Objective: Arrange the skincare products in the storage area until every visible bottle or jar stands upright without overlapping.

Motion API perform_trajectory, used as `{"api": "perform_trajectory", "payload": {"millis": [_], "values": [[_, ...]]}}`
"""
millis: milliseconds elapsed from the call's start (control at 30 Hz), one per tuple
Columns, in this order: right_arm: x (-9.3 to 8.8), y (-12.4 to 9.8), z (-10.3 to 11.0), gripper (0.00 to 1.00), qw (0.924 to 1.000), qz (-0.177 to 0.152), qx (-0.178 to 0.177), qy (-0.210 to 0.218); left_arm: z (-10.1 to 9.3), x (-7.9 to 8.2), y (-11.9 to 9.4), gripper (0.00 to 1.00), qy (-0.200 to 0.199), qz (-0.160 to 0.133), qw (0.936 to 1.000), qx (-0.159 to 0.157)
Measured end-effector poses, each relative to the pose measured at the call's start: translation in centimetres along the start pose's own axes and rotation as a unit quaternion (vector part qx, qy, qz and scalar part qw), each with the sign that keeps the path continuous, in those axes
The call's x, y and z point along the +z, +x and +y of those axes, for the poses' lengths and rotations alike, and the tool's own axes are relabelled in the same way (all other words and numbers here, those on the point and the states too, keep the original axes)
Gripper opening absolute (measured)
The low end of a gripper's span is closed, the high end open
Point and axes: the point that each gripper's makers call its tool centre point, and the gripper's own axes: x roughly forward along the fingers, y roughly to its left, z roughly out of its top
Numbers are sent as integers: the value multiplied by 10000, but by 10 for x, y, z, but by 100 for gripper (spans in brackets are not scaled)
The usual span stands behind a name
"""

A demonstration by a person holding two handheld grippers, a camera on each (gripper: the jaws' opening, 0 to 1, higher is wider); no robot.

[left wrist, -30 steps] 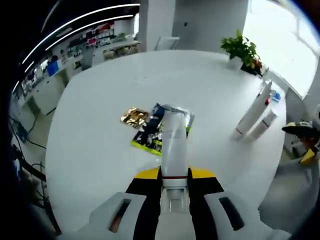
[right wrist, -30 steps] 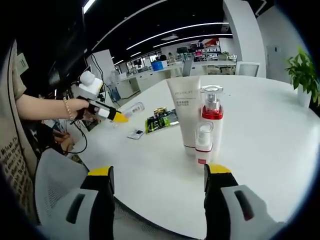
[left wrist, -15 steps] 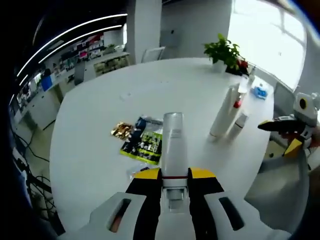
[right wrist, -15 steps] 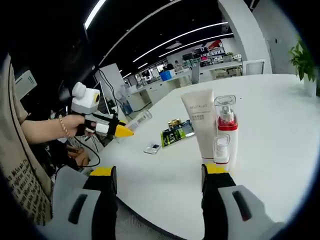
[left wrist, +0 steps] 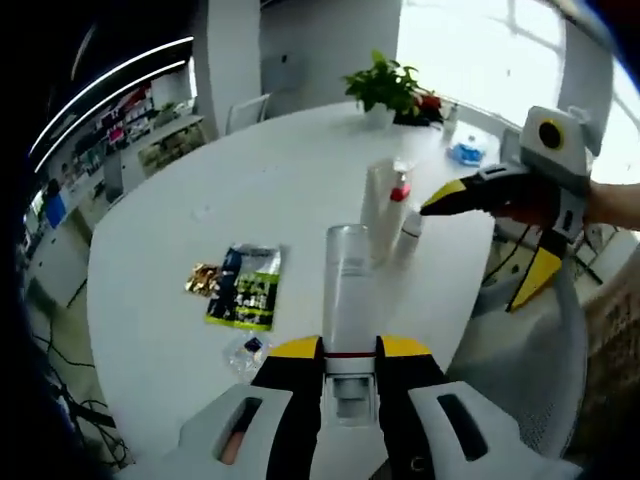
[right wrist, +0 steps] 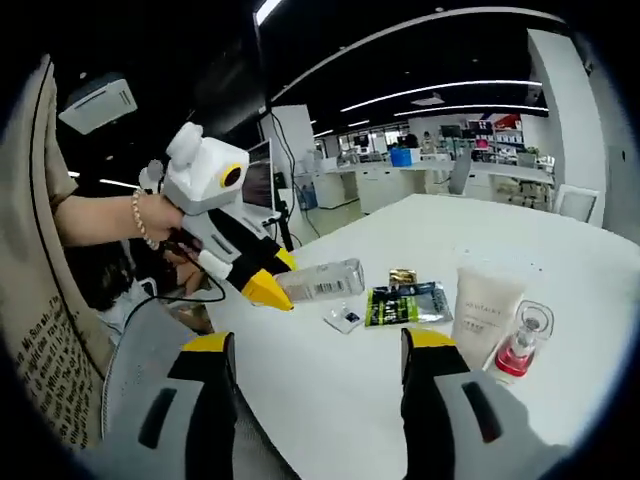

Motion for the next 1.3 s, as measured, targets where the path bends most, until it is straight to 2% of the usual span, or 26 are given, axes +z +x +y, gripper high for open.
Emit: {"api": "perform_trajectory", "payload": {"millis": [100,300,433,533,600,633,767,833,933,1000,1100,1167,1200,1300], "values": [[4,4,3,65,9993,119,137,-326,-9,2,-5,17,202,94,9996,-170],[19,10,5,58,9955,156,484,-797,-31,6,-12,17,532,245,9961,-662],[28,11,9,46,9901,188,830,-1112,-41,5,-16,17,805,438,9915,-923],[28,10,18,34,9806,417,1320,-1390,-50,3,-20,17,946,579,9859,-1253],[26,9,25,30,9740,571,1626,-1470,-51,2,-21,17,1108,681,9827,-1317],[26,9,26,29,9725,587,1667,-1514,-53,0,-22,17,1155,752,9809,-1376],[18,7,35,27,9578,884,2087,-1766,-58,3,-25,17,1414,868,9739,-1551],[15,7,38,26,9537,950,2237,-1772,-62,4,-27,17,1555,942,9695,-1646],[15,5,41,24,9498,993,2403,-1739,-67,10,-28,17,1731,938,9648,-1743],[8,3,41,23,9430,1154,2484,-1893,-70,16,-29,17,1769,872,9632,-1824],[6,1,40,22,9435,1183,2486,-1846,-71,23,-31,17,1798,818,9621,-1878],[7,0,37,22,9471,1125,2469,-1715,-72,25,-31,17,1810,782,9615,-1915],[8,-2,36,22,9497,1107,2437,-1624,-72,27,-31,17,1800,737,9618,-1924],[7,-3,36,21,9506,1095,2422,-1601,-73,35,-33,17,1711,503,9627,-2033]]}}
